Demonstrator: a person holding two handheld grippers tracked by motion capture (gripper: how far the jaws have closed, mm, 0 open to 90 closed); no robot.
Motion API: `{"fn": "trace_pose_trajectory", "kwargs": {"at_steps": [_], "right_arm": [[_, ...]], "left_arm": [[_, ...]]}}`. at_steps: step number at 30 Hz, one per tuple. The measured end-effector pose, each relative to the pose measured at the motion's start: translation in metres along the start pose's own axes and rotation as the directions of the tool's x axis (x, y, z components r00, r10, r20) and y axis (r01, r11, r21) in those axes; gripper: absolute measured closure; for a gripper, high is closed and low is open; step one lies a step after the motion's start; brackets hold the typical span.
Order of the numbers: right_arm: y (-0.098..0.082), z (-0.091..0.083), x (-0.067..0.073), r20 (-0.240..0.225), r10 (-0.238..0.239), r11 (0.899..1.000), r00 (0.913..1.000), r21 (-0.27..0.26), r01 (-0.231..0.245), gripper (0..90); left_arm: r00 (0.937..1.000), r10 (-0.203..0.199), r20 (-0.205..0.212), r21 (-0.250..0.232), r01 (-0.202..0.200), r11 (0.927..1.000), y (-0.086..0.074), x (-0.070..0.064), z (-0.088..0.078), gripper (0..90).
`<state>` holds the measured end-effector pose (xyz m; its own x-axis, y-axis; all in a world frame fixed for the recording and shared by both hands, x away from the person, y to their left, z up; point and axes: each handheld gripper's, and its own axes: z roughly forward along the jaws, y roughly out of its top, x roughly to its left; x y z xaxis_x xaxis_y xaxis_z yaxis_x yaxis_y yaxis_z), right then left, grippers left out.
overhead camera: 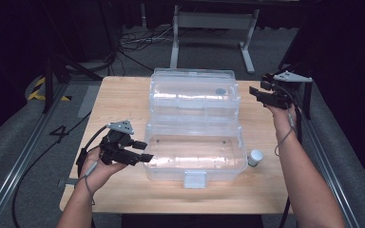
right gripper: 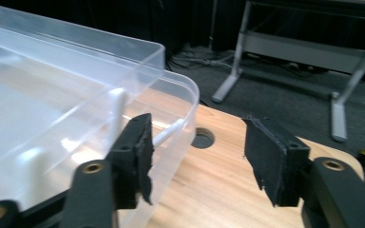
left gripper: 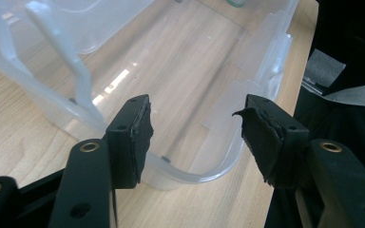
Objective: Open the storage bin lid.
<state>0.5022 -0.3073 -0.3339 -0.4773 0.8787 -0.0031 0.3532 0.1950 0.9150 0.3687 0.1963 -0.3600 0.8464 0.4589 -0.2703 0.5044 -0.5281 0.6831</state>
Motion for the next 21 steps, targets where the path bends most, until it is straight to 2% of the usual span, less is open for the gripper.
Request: {"fn": "trace_pose_trajectory", "kwargs": {"at_steps": [2,4,6,7,8,9,10,13,16,18,20,21], "right_arm": [[-0.003,-0.015,0.001,-0.023,0.012,1.000,0.9996,-0.022,-0.013,39.5],[-0.009,-0.033,0.005,-0.029,-0.025,0.999,0.9993,-0.045,0.023,37.8],[-0.015,-0.044,0.009,-0.041,-0.049,0.996,0.9979,-0.080,0.046,36.6],[-0.015,-0.044,0.009,-0.041,-0.049,0.996,0.9979,-0.080,0.046,36.6],[-0.022,-0.055,0.013,-0.078,-0.047,0.993,0.9958,-0.112,0.038,36.2],[-0.022,-0.055,0.013,-0.078,-0.047,0.993,0.9958,-0.112,0.038,36.2],[-0.025,-0.063,0.017,-0.085,-0.061,0.991,0.9945,-0.122,0.050,35.3],[-0.029,-0.072,0.023,-0.100,-0.076,0.989,0.9921,-0.133,0.063,34.0],[-0.032,-0.081,0.026,-0.095,-0.087,0.986,0.9917,-0.153,0.072,34.8],[-0.034,-0.087,0.022,-0.109,-0.065,0.981,0.9919,-0.190,0.044,35.4],[-0.034,-0.094,0.019,-0.086,-0.059,0.984,0.9945,-0.175,0.043,34.9],[-0.036,-0.098,0.016,-0.086,-0.048,0.982,0.9952,-0.188,0.031,34.8]], "left_arm": [[0.9999,-0.009,-0.006,-0.008,0.009,0.9999,0.001,0.003,-0.002,40.4],[0.9996,-0.018,-0.022,-0.017,0.018,0.9997,0.002,0.006,-0.004,36.9],[0.9979,-0.027,-0.058,0.010,0.028,0.9996,0.004,0.008,-0.003,35.8],[0.9979,-0.027,-0.058,0.010,0.028,0.9996,0.004,0.008,-0.003,34.0],[0.9977,-0.029,-0.062,0.016,0.030,0.9994,0.004,0.010,-0.003,34.5],[0.9979,-0.035,-0.055,0.014,0.036,0.9992,0.005,0.011,-0.003,34.5],[0.9981,-0.039,-0.048,0.016,0.040,0.9991,0.005,0.013,-0.002,34.2],[0.9980,-0.037,-0.052,0.012,0.038,0.9992,0.006,0.014,-0.001,33.5],[0.9978,-0.038,-0.055,0.002,0.038,0.9993,0.006,0.014,-0.002,33.0],[0.9974,-0.035,-0.063,-0.004,0.035,0.9994,0.005,0.014,-0.004,32.4],[0.9969,-0.038,-0.070,-0.014,0.037,0.9992,0.004,0.016,-0.006,32.1],[0.9966,-0.040,-0.072,-0.013,0.039,0.9991,0.004,0.016,-0.007,32.1]]}}
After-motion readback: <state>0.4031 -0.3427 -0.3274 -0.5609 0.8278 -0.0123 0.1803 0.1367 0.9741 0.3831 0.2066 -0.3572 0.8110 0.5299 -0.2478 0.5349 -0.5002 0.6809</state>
